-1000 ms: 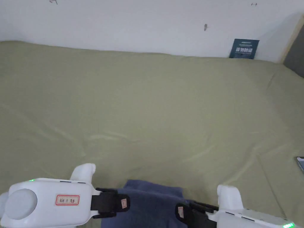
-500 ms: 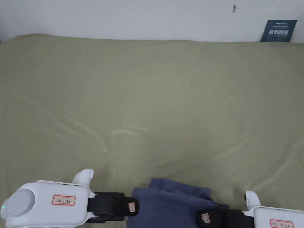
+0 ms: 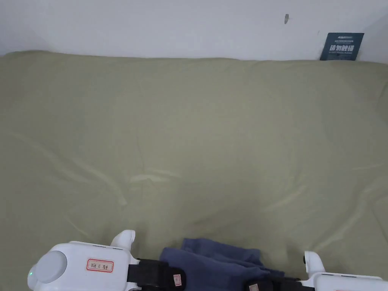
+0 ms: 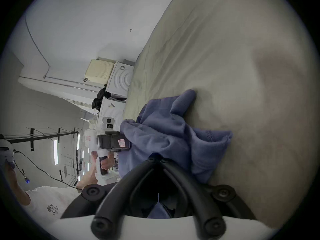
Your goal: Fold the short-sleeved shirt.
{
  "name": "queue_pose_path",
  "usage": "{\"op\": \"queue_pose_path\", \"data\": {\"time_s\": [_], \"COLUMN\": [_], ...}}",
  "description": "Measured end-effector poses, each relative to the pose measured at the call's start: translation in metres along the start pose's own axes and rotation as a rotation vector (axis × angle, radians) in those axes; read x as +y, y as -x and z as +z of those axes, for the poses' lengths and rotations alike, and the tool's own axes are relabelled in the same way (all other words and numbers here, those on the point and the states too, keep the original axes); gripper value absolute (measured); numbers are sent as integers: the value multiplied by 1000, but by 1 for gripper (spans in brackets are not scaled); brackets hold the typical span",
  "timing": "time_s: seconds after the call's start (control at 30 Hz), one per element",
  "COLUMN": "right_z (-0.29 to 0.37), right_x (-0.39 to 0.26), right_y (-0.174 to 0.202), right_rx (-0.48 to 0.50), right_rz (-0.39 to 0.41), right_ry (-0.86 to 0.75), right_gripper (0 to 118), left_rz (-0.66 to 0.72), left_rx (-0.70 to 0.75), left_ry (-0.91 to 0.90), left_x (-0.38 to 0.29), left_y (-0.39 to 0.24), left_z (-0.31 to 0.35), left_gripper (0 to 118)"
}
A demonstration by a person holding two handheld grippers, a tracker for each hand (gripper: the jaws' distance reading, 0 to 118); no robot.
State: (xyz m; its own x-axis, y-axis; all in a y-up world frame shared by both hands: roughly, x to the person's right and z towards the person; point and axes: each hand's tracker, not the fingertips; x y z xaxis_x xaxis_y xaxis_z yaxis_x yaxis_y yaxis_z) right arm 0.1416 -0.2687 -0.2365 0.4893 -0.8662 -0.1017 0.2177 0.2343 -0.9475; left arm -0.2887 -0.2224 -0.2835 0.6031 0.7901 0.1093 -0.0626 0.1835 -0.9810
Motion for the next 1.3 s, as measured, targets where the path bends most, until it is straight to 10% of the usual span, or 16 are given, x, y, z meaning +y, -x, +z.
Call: {"op": "queue_pose_path", "data": {"time_s": [0.67, 0.7, 0.8, 1.0, 1.1, 1.13, 1.2, 1.23, 1.3], "right_z": [40, 39, 39, 38, 44, 46, 52, 56, 64], "right_x": [-4, -4, -2, 10, 15, 17, 19, 20, 24], "right_y": [67, 66, 65, 63, 65, 68, 77, 82, 94], "right_rx": [-69, -77, -90, -96, -82, -76, -69, -70, -68], "right_rz": [86, 84, 76, 75, 94, 101, 135, 151, 183], "right_ry": [-181, -184, -179, -182, -198, -203, -214, -224, -251], "right_gripper": [0, 0, 0, 0, 0, 0, 0, 0, 0], "left_rz": [146, 144, 171, 182, 160, 151, 67, 23, 8], "left_rx": [435, 442, 480, 503, 486, 429, 421, 489, 374], "left_ry": [-263, -260, -291, -445, -423, -426, -429, -451, -457], "left_x": [116, 121, 131, 121, 110, 105, 94, 87, 79], "left_y": [137, 144, 154, 136, 115, 105, 79, 62, 39], "left_z": [326, 329, 329, 336, 334, 330, 314, 300, 281], "left_gripper": [26, 30, 111, 114, 110, 96, 20, 0, 0]}}
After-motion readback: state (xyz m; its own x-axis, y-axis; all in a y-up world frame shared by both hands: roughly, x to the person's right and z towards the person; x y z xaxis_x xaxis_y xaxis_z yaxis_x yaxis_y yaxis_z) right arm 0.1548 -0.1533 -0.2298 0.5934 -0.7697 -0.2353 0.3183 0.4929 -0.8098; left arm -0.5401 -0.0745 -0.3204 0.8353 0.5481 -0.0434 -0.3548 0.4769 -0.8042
